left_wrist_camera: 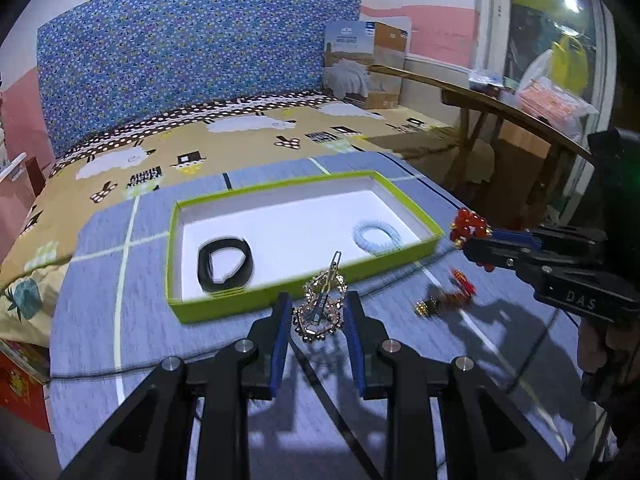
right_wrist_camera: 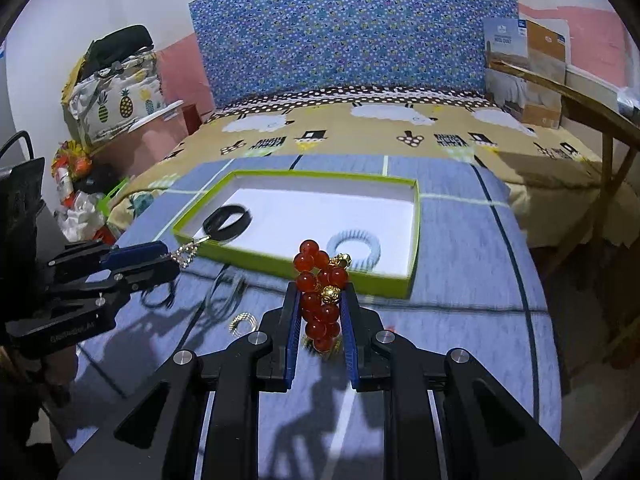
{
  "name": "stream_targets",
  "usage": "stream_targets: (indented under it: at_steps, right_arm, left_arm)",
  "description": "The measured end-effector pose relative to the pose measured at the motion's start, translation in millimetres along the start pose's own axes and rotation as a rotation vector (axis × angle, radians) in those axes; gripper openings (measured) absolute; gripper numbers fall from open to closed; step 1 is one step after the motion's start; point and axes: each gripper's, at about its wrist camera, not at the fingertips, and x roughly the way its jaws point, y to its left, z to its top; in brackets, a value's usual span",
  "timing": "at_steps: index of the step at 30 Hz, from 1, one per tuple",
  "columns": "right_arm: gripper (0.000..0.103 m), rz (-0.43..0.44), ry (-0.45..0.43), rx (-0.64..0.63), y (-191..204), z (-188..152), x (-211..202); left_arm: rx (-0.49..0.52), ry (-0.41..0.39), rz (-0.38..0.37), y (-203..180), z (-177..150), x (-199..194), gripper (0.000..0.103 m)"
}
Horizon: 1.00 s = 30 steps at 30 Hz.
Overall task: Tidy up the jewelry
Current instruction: 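Lift both bracelets and lower them into the green box, opening both grippers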
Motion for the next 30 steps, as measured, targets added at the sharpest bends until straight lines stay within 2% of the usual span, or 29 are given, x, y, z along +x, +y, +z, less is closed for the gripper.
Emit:
stream_targets:
  at_steps: [6, 13, 21, 30]
  right_arm:
    - [0.019, -0.022, 0.011, -0.026, -13, 30, 32]
    - [0.019, -0.040, 0.086, -0.033, -30, 53, 82]
    - [0.020, -0.087, 0.151, -0.038, -40, 63, 121]
    - [0.024, -0.104, 0.194, -0.018, -48, 63, 139]
  left_arm:
    - [-0.019, 0.009, 0.046, 18, 32, 34, 0.027]
    - [-0.041, 0.050, 0.101, 39, 55, 78, 0.027]
    - [-0.064, 0.125, 0.161, 53, 62, 123, 0.027]
    - [-0.093, 0.176, 0.169, 58, 59, 144, 0.028]
